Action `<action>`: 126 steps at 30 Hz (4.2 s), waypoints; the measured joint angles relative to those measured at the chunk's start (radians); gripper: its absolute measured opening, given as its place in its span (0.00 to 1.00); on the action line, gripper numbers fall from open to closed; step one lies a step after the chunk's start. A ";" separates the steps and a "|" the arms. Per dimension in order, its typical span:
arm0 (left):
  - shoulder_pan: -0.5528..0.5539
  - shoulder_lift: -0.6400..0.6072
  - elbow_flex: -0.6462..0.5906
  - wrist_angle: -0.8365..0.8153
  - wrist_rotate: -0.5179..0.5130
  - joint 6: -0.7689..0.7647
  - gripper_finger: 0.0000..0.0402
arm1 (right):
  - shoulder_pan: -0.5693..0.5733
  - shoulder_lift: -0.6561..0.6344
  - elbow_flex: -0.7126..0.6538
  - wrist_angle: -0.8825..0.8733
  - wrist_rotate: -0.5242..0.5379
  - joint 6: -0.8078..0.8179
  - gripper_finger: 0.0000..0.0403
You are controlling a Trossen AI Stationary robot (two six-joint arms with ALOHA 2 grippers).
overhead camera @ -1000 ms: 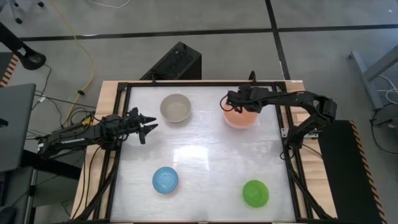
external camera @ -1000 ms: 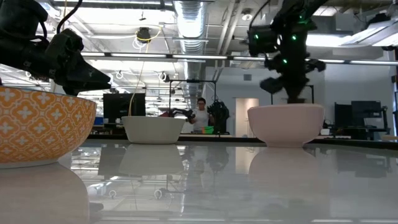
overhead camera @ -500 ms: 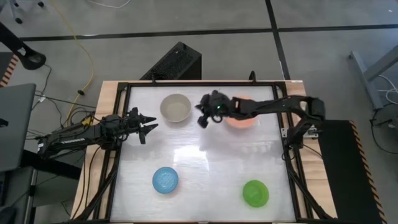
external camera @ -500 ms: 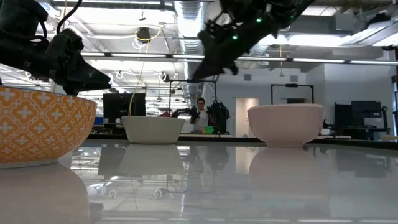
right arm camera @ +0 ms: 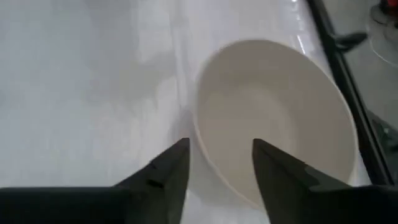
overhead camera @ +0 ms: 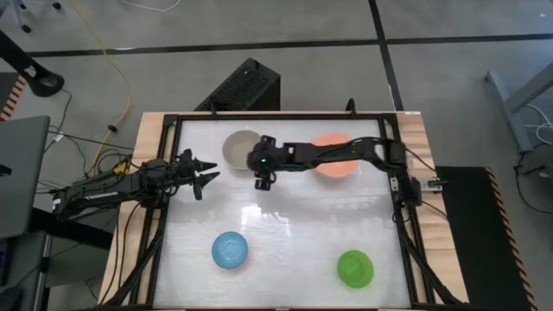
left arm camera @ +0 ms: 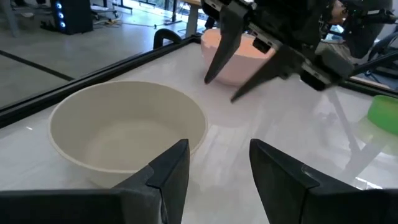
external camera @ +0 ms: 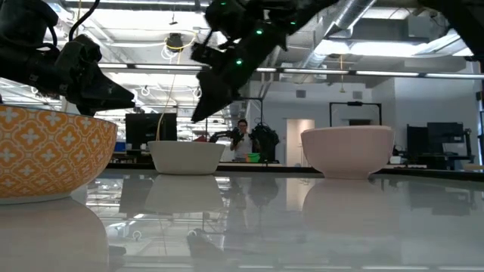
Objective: Nest bowls inside each other
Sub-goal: Stack the gray bowl on top of the pink bowl
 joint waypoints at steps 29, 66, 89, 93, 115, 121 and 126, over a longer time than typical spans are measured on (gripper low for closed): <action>0.000 0.000 0.000 0.000 -0.005 0.027 0.39 | -0.008 0.282 0.312 -0.245 0.063 -0.258 0.04; 0.000 0.000 0.000 0.001 -0.006 0.009 0.39 | 0.112 -0.540 -0.485 -0.630 0.280 0.484 0.02; 0.000 0.000 0.000 0.001 -0.006 0.000 0.39 | 0.021 -0.538 -0.504 -0.605 0.209 0.535 0.02; 0.000 0.000 0.000 0.001 -0.006 0.000 0.39 | 0.019 -0.538 -0.504 -0.602 0.183 0.543 0.02; 0.000 0.000 0.000 0.000 -0.003 0.000 0.39 | -0.005 -0.486 -0.477 -0.649 0.187 0.562 0.29; 0.000 0.000 0.000 0.000 -0.002 0.000 0.39 | -0.003 -0.484 -0.414 -0.740 0.186 0.561 0.37; 0.000 0.000 0.000 0.000 -0.003 0.000 0.39 | -0.003 -0.484 -0.370 -0.803 0.185 0.551 0.40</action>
